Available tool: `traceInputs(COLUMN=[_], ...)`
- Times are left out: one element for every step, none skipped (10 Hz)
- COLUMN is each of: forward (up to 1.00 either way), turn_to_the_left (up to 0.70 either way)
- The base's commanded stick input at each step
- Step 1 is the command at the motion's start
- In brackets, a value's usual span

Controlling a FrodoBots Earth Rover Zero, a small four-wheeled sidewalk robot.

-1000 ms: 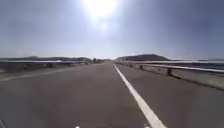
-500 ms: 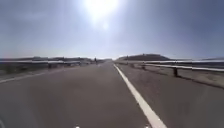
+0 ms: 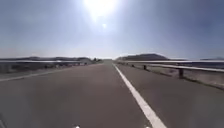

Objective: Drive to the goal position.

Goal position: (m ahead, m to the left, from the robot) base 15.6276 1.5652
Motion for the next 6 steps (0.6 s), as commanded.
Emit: traceInputs(forward=[0.85,0.85,0.85,0.85,0.85,0.85], turn_to_the_left=[0.00,0.00,0.00,0.00,0.00,0.00])
